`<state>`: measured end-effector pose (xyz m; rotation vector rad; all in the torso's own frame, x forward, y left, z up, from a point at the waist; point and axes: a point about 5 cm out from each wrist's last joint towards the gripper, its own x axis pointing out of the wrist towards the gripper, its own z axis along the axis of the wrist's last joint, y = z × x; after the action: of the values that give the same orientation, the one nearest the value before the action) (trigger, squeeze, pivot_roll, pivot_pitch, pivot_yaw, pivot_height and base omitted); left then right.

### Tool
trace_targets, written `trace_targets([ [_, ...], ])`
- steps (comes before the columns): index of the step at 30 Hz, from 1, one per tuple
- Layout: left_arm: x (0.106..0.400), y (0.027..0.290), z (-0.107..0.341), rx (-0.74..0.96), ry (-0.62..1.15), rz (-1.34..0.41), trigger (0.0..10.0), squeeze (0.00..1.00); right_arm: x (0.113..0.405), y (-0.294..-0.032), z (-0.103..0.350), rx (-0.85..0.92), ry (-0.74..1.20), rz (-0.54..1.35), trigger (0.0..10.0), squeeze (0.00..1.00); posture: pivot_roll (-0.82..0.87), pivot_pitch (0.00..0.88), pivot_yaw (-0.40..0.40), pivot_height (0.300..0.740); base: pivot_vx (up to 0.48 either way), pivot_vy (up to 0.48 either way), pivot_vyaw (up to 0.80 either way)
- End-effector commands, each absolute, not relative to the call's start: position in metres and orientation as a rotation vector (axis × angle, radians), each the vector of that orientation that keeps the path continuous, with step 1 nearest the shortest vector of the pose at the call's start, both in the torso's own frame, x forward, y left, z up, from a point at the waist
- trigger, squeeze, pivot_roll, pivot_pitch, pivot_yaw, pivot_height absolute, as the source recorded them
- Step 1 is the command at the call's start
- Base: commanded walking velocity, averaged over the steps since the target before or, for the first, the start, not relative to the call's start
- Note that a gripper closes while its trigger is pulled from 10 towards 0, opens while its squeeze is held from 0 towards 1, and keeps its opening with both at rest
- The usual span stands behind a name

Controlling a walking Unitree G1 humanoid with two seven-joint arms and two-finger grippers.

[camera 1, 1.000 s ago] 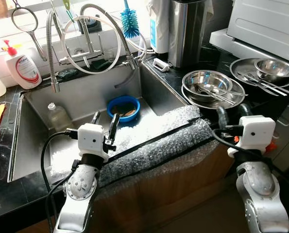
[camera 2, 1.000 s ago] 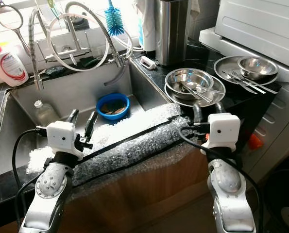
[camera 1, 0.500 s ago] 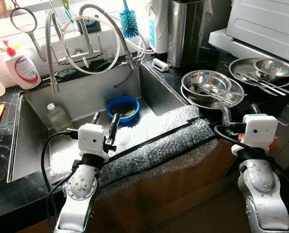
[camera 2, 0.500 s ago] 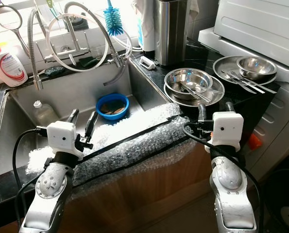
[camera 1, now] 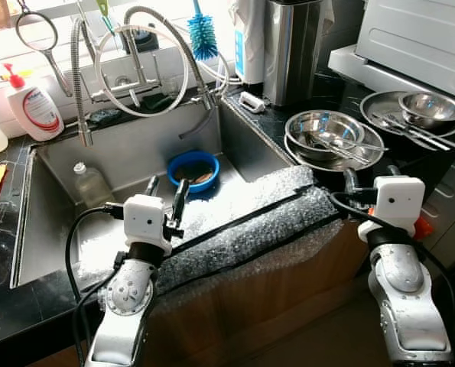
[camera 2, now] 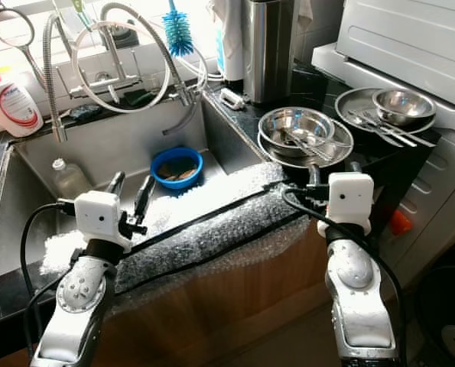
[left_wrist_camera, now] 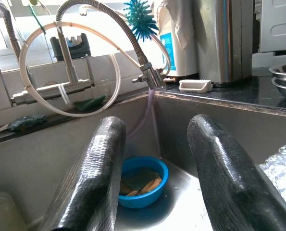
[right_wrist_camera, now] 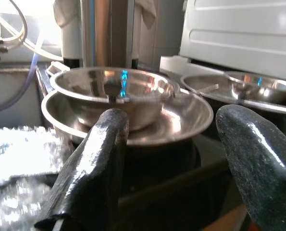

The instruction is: Kitchen organization

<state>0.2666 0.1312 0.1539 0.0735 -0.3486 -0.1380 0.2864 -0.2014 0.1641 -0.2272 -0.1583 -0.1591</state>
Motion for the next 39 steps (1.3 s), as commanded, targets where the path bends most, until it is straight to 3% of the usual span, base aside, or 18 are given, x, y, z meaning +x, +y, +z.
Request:
trace_targets([
  [1,0.267,0.131,0.155,0.098,-0.35,-0.141,10.0,0.0,0.289,-0.199,0.165,-0.223,-0.166,-0.159,10.0,0.0,-0.21,0.0,0.097,0.74,0.0,0.0,0.0],
  [21,0.266,0.131,0.154,0.097,-0.345,-0.149,10.0,0.0,0.293,-0.207,0.158,-0.209,-0.116,-0.256,10.0,0.0,-0.2,0.0,0.098,0.74,0.0,0.0,0.0],
  [39,0.266,0.13,0.153,0.098,-0.342,-0.147,10.0,0.0,0.296,-0.202,0.169,-0.189,-0.186,-0.255,10.0,0.0,-0.2,0.0,0.099,0.74,0.0,0.0,0.0],
])
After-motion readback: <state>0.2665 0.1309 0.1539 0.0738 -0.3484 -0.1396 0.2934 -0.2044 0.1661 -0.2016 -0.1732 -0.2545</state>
